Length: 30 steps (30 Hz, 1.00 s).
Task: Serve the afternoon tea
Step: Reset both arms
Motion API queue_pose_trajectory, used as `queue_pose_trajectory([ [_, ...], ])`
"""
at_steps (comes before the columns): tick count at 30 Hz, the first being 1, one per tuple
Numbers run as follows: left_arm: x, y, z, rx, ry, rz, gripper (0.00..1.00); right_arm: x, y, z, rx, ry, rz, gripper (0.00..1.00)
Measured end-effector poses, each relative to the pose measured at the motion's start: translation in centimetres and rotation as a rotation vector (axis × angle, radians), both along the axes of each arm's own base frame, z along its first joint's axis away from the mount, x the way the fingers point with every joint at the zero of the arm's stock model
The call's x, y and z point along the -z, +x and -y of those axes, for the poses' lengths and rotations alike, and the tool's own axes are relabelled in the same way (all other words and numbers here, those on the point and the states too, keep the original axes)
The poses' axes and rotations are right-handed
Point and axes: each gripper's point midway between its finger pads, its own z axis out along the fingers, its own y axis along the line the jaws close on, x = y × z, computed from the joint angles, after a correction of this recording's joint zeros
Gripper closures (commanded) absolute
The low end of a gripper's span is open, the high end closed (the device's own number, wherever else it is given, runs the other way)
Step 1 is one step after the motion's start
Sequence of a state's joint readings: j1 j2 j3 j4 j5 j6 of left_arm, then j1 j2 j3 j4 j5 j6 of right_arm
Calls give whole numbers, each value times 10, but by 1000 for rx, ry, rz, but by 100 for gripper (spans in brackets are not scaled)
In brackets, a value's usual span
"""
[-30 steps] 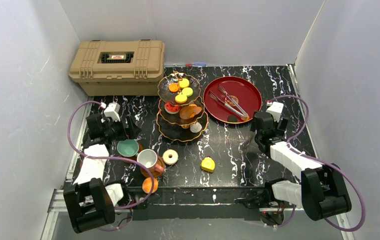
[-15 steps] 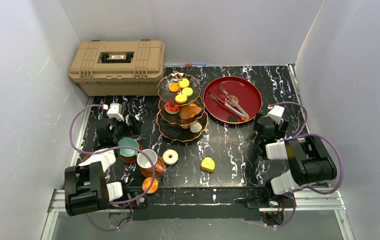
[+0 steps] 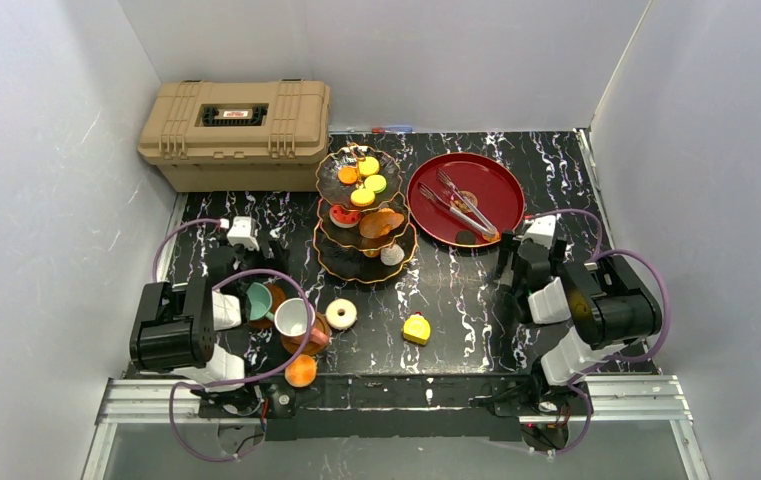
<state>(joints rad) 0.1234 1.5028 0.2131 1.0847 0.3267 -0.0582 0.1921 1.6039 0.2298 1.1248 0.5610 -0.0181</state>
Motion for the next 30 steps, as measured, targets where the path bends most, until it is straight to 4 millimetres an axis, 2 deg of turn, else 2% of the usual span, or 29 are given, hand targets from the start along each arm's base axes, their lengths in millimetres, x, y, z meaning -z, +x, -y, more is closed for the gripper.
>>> queue_pose_trajectory([
  [6,-13,18,5,18,35,29,2,-1,7,7,1,21,8,2],
  [30,-10,17,4,11,52,19,2,-4,10,4,-16,31,22,1],
])
